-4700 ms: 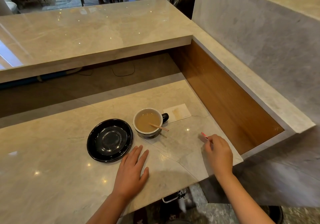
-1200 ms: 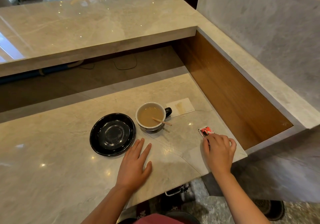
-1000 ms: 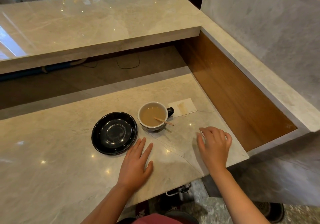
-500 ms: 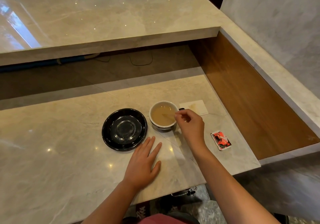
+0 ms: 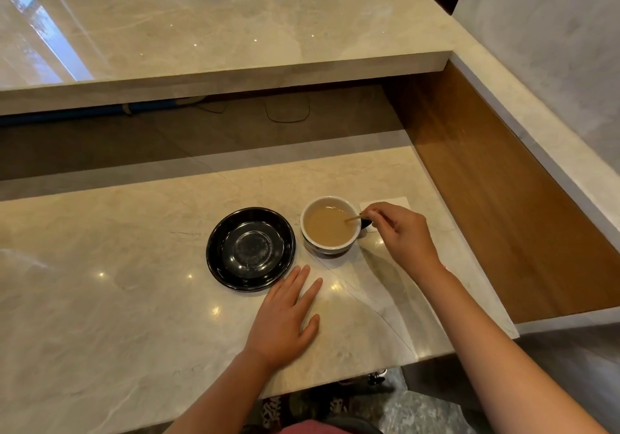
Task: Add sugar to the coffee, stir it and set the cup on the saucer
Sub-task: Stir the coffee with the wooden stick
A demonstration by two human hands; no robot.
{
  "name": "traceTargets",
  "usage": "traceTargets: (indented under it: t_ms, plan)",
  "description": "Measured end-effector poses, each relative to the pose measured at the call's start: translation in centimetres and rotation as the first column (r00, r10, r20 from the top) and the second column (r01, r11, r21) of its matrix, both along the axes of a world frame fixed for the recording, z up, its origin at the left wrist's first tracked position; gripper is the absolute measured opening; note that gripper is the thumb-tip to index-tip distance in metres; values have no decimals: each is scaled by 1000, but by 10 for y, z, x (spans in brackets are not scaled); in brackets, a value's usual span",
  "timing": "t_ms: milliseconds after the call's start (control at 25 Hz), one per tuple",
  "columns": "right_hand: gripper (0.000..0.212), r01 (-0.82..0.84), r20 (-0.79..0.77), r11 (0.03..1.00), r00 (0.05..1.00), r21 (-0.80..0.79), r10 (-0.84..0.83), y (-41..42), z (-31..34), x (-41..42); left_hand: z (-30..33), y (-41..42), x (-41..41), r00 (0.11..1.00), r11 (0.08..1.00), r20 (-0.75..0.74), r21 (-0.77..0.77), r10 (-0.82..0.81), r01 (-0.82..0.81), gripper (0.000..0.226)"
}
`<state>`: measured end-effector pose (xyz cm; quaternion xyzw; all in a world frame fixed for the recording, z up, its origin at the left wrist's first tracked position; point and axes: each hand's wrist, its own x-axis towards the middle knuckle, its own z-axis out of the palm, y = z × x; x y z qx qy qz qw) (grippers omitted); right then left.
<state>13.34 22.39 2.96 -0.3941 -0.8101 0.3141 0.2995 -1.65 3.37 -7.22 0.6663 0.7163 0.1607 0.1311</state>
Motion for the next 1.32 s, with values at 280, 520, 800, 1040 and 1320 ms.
traceTargets:
  t_ms: [280,520,800,1040,1320]
  plan:
    - [17,-2,-260,903,958,-429,-121,-16,-9,-14,1,1,-1,1000,1000,5,-5,-2,2,58]
    - [17,105,-379,900,882,-423,-280,-22,-14,-35,1,2,0,1000,1000,-9,-8,-3,3,58]
    - [14,79,-76,993,995,90,-72,-10,-4,-13,1,2,0,1000,1000,-3,-10,-2,2,58]
    - [13,-29,69,996,997,85,23,-9,11,-5,-1,1,0,1000,1000,-10,-23,-2,2,58]
    - [21,126,-243,834,924,-537,-296,-23,1,-21,0,1,0,1000,1000,3,-19,-9,9,58]
